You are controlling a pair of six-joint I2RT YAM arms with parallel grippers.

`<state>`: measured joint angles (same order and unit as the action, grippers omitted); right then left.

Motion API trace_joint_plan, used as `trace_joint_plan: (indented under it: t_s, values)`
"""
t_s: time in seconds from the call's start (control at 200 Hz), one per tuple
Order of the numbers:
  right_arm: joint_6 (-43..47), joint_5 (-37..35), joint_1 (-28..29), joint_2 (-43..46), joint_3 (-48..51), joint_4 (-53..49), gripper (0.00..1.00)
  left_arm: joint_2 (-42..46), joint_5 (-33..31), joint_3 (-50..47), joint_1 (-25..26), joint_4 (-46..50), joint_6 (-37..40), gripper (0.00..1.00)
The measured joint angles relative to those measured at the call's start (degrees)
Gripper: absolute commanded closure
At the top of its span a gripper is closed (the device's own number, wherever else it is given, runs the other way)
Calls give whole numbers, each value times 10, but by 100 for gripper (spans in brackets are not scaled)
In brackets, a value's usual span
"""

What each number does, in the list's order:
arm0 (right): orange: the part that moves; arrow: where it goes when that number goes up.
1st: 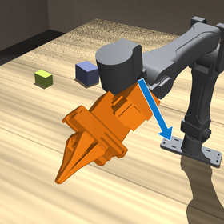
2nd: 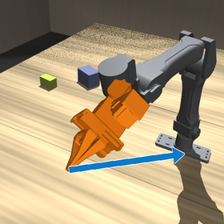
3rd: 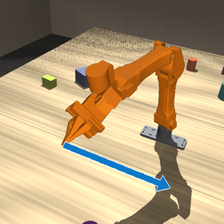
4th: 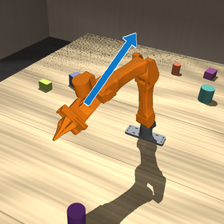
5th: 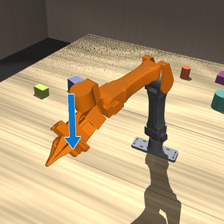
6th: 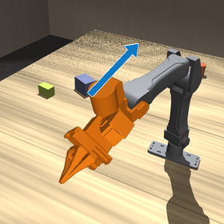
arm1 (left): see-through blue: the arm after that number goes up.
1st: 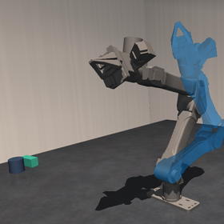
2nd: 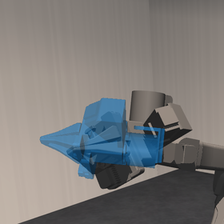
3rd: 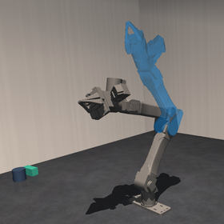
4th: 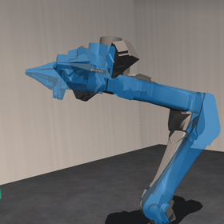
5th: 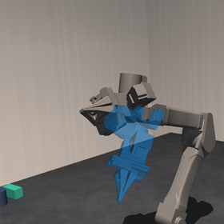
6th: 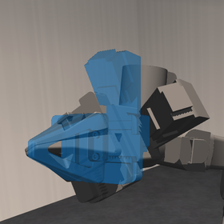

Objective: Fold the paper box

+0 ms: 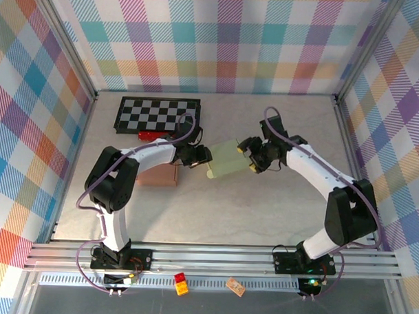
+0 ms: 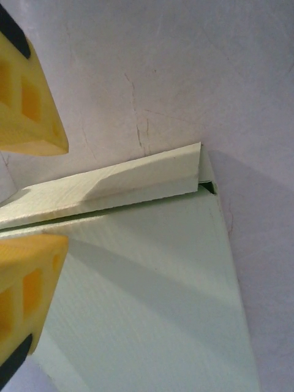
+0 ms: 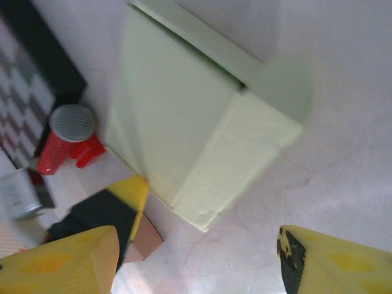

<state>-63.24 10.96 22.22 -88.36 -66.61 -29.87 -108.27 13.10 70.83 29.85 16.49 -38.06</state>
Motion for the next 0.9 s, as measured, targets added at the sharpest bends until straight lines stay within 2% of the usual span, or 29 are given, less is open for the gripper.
trace_joint_plan:
  t_s: [0.09, 0.21, 0.41, 0.64, 0.9]
  values:
    - [85, 16, -32, -20, -35, -7, 31, -3, 8, 0, 0, -12, 0, 70]
    - [202, 49, -64, -89, -88, -24, 31, -3, 13, -1, 0, -28, 3, 77]
    - [340, 111, -86, -205, -171, -60, 30, -5, 21, -4, 0, -47, 4, 80]
    - [404, 181, -107, -289, -205, -76, 29, -7, 27, -12, -3, -59, 9, 79]
    - [430, 232, -111, -320, -210, -79, 27, -7, 45, -23, -12, -76, 20, 82]
